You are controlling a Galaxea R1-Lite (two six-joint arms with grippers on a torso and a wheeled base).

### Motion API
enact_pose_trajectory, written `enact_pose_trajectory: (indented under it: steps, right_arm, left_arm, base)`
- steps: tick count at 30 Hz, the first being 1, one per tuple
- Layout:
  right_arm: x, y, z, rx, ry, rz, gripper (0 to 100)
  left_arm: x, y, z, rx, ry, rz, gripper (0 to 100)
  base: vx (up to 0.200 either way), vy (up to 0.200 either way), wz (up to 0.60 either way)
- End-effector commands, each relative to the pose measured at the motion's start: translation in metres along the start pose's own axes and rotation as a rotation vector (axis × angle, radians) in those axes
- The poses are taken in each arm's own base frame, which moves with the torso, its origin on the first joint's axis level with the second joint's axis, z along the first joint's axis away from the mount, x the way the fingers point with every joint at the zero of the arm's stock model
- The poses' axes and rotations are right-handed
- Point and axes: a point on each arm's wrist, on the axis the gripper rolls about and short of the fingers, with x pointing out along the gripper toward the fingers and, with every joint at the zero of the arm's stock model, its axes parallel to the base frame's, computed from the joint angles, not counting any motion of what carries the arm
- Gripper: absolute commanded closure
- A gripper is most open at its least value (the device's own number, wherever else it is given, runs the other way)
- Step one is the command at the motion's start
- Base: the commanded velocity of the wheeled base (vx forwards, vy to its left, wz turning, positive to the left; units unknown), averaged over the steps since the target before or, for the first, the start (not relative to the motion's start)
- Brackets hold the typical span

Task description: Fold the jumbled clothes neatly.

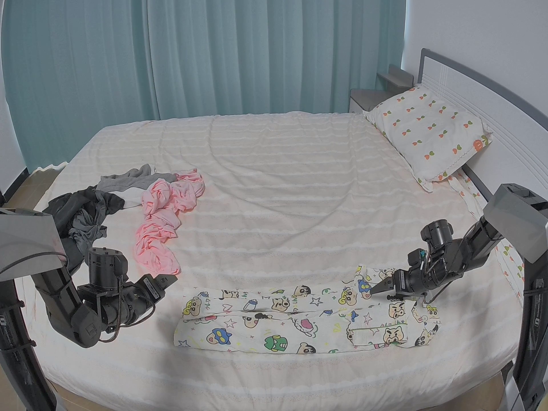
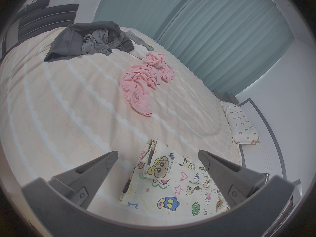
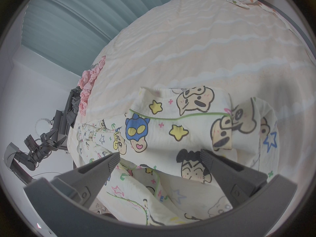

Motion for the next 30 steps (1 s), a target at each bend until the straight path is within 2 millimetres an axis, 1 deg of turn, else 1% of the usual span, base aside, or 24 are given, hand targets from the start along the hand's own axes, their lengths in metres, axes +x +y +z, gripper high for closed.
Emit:
enact_pose_trajectory:
  steps: [1, 2, 3, 4, 5, 8, 10, 12, 13, 16, 19, 20, 24, 26, 30]
  right_arm:
    - [-0.019, 0.004, 0.004, 0.000, -0.037, -0.003, 0]
    - [-0.019, 0.004, 0.004, 0.000, -0.037, -0.003, 0]
    - [-0.030, 0.007, 0.006, -0.003, -0.061, 0.001, 0]
    - [-0.036, 0.008, 0.007, -0.005, -0.073, 0.002, 0]
    - [-0.046, 0.009, 0.008, -0.004, -0.093, 0.000, 0]
    - [-0.065, 0.012, 0.004, 0.001, -0.117, -0.001, 0]
    - [-0.079, 0.011, -0.006, 0.011, -0.125, -0.001, 0]
    - [-0.087, 0.009, -0.016, 0.021, -0.134, -0.006, 0]
    - [-0.091, 0.006, -0.024, 0.027, -0.148, -0.009, 0]
    - [-0.092, 0.001, -0.042, 0.046, -0.179, -0.009, 0]
    - [-0.089, 0.000, -0.053, 0.073, -0.220, 0.004, 0]
    - [-0.087, -0.001, -0.057, 0.077, -0.251, 0.018, 0]
    - [-0.089, 0.001, -0.062, 0.055, -0.313, 0.050, 0]
    - [-0.091, 0.003, -0.062, 0.048, -0.318, 0.057, 0]
    - [-0.092, 0.005, -0.063, 0.043, -0.320, 0.061, 0]
  left_arm:
    - [0.000, 0.001, -0.001, 0.005, 0.002, 0.006, 0]
    - [0.000, 0.001, -0.001, 0.005, 0.002, 0.006, 0]
    - [0.001, 0.002, -0.001, 0.015, 0.006, 0.007, 0]
    - [0.001, 0.001, -0.001, 0.022, 0.005, 0.004, 0]
    - [0.003, 0.001, -0.001, 0.034, 0.011, 0.003, 0]
    - [0.011, -0.003, 0.001, 0.049, 0.009, -0.010, 0]
    - [0.021, -0.007, 0.004, 0.052, 0.010, -0.015, 0]
    - [0.028, -0.012, 0.004, 0.063, 0.027, -0.013, 0]
    - [0.031, -0.017, 0.002, 0.076, 0.046, -0.017, 0]
    - [0.036, -0.026, -0.002, 0.140, 0.114, -0.029, 0]
    - [0.037, -0.025, -0.006, 0.226, 0.172, -0.014, 0]
    - [0.039, -0.022, -0.005, 0.281, 0.196, 0.007, 0]
    - [0.044, -0.022, 0.000, 0.338, 0.240, 0.046, 0]
    - [0.046, -0.024, 0.002, 0.360, 0.259, 0.060, 0]
    - [0.053, -0.023, -0.002, 0.431, 0.298, 0.078, 0]
  base:
    - [0.000, 0.000, 0.00]
    - [0.000, 0.000, 0.00]
    - [0.000, 0.000, 0.00]
    - [0.000, 0.000, 0.00]
    - [0.000, 0.000, 0.00]
    - [0.000, 0.000, 0.00]
    - [0.000, 0.000, 0.00]
    - [0.000, 0.000, 0.00]
    - [0.000, 0.000, 0.00]
    - [0.000, 0.000, 0.00]
    - [0.000, 0.000, 0.00]
    - [0.000, 0.000, 0.00]
    - [0.000, 0.000, 0.00]
    - [0.000, 0.000, 0.00]
    - [0.000, 0.000, 0.00]
